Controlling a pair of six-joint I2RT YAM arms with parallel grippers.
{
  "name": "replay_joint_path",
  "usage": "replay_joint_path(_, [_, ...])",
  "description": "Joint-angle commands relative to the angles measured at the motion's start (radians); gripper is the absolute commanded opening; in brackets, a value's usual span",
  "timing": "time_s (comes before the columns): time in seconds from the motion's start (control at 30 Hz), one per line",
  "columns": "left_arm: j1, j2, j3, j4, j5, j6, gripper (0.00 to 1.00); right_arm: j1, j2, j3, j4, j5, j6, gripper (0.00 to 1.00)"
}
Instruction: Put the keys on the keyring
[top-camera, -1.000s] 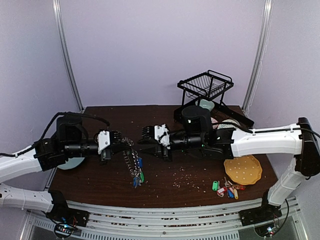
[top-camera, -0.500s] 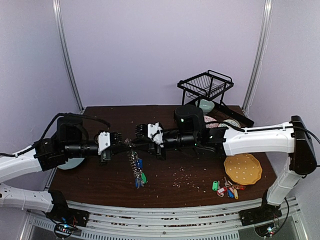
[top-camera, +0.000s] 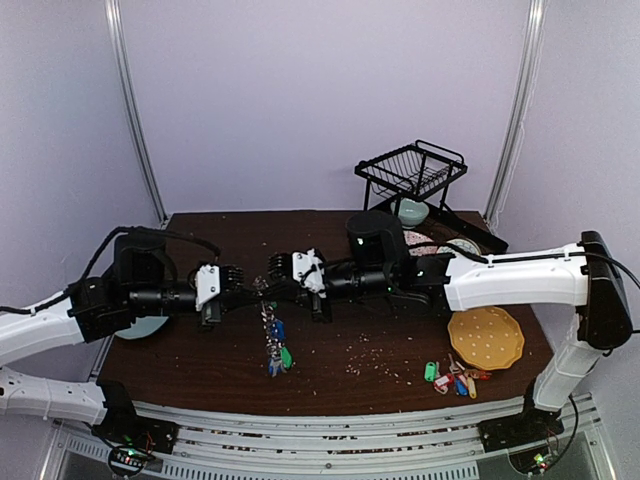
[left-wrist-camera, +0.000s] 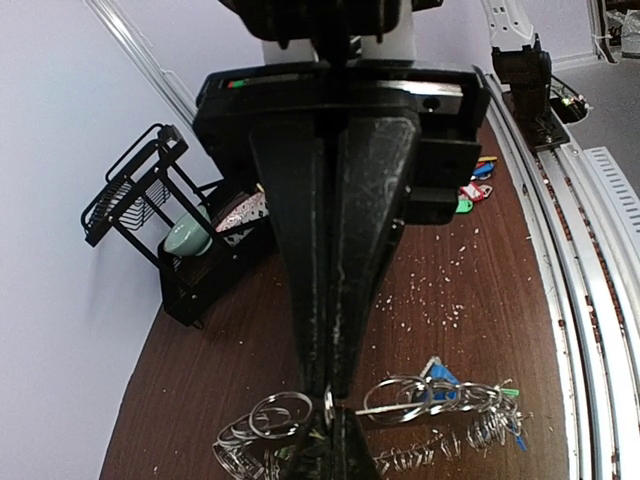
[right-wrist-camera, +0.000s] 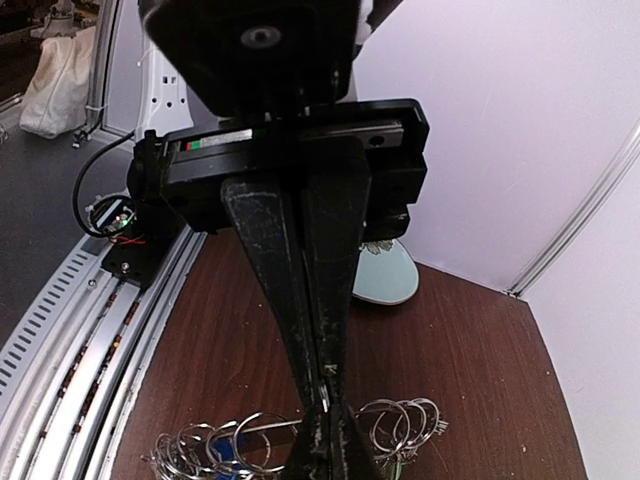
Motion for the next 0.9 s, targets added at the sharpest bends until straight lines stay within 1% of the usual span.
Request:
replay_joint_path(0.0, [0.000, -0.063, -0.013, 0.135, 0.046, -0.039, 0.08, -0.018, -0.035, -0.001, 0.090, -0.064, 0.147, 0.00])
replay_joint_path(0.03, [0.007, -0.076, -0.020, 0.146, 0.063, -0.047, 0.19, -0.031, -0.046, -0.018, 0.158, -0.110, 0.216, 0.00])
replay_joint_path(0.07, [0.016, -0.088, -0.027, 0.152, 0.093, -0.049, 0.26, -0.043, -0.051, -0.043, 0.245, -0.157, 0.292, 0.00])
replay_joint_path(0.1, [0.026, -0.098, -0.033, 0.157, 0.122, -0.052, 0.31, -0.056, -0.056, -0.072, 0.349, -0.199, 0.386, 0.00])
replay_joint_path(0.13, [0.035, -0.106, -0.037, 0.161, 0.139, -0.055, 0.33, -0.061, -0.058, -0.104, 0.469, -0.235, 0.469, 0.00])
replay_joint_path(0.23, [0.043, -0.116, -0.044, 0.175, 0.157, -0.061, 0.36, -0.066, -0.041, -0.173, 0.771, -0.261, 0.677, 0.00])
replay_joint_path(0.33, [0.047, -0.096, -0.044, 0.185, 0.194, -0.069, 0.34, -0.065, -0.006, -0.202, 0.974, -0.226, 0.838, 0.00])
replay_joint_path(0.37, [0.047, -0.087, -0.041, 0.192, 0.210, -0.074, 0.33, -0.064, 0.005, -0.211, 1.048, -0.212, 0.882, 0.00])
replay_joint_path(0.4, [0.047, -0.077, -0.042, 0.209, 0.224, -0.087, 0.32, -0.061, 0.014, -0.219, 1.087, -0.201, 0.898, 0.00])
replay_joint_path(0.47, [0.046, -0.065, -0.050, 0.258, 0.245, -0.126, 0.30, -0.056, 0.024, -0.228, 1.111, -0.183, 0.896, 0.00])
replay_joint_path(0.57, [0.047, -0.060, -0.073, 0.356, 0.239, -0.209, 0.26, -0.040, 0.030, -0.221, 1.074, -0.169, 0.862, 0.00])
replay_joint_path(0.73, [0.047, -0.088, -0.099, 0.460, 0.268, -0.269, 0.26, -0.021, 0.017, -0.215, 0.971, -0.143, 0.768, 0.00])
replay_joint_path(0.87, [0.047, -0.100, -0.121, 0.512, 0.282, -0.294, 0.26, -0.009, 0.018, -0.208, 0.936, -0.137, 0.732, 0.00])
